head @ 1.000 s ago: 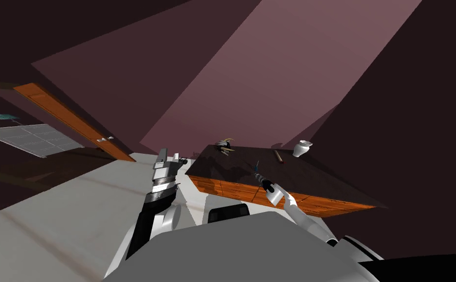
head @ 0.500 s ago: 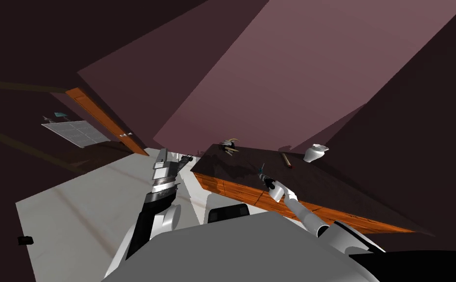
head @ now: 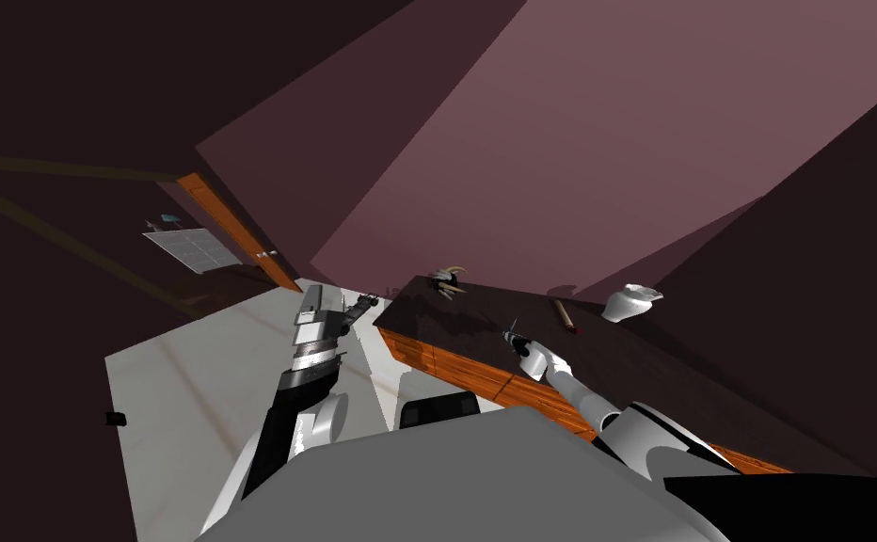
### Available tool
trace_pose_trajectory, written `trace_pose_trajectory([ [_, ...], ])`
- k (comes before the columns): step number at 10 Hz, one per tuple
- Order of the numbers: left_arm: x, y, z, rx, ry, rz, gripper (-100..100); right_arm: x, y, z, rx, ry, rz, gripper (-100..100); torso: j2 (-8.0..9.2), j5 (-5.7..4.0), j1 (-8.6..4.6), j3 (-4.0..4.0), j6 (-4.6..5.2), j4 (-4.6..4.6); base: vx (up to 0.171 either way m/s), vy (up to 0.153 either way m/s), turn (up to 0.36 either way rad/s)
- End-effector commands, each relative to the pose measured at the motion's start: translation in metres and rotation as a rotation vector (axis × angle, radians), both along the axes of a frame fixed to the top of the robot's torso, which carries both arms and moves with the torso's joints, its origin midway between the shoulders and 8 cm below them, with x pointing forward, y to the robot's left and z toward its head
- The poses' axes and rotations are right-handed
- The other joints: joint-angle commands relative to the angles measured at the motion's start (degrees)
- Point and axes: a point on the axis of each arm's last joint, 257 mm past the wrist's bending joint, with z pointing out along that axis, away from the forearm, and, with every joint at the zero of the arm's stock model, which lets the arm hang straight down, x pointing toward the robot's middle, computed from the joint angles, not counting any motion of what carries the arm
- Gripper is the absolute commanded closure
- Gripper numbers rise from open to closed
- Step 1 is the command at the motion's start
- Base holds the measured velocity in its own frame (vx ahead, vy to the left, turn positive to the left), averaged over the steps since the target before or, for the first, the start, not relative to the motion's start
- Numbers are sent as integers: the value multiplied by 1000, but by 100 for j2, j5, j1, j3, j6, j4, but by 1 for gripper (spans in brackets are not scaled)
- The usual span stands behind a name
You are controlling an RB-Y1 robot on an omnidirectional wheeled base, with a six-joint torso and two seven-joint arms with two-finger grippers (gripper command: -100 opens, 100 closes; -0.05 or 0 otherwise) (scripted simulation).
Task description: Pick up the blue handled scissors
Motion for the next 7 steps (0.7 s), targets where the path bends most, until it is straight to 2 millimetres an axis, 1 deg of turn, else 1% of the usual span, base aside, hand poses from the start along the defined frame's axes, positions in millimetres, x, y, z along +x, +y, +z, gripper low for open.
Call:
trace_pose_trajectory([
  [1,0,0,0,0,0,0,0,1,-10,1,-34,14,-1,-100,0,0,0,0,0,0,8,-15,103],
  [2,0,0,0,0,0,0,0,3,-19,4,-61,24,-2,-100,1,0,0,0,1,0,8,-14,106],
  [3,0,0,0,0,0,0,0,3,-19,4,-61,24,-2,-100,2,0,1,1,1,0,7,-12,43],
  [4,0,0,0,0,0,0,0,4,-23,5,-72,28,-2,-100,2,-1,2,1,2,0,3,-7,31],
  [5,0,0,0,0,0,0,0,3,-21,5,-66,26,-3,-100,3,0,3,2,2,0,0,0,0],
  [6,0,0,0,0,0,0,0,4,-21,5,-67,26,-2,0,5,0,5,3,3,0,0,0,0],
  [7,0,0,0,0,0,0,0,5,-21,3,-69,23,-14,-100,6,1,6,3,3,1,-8,-31,59],
])
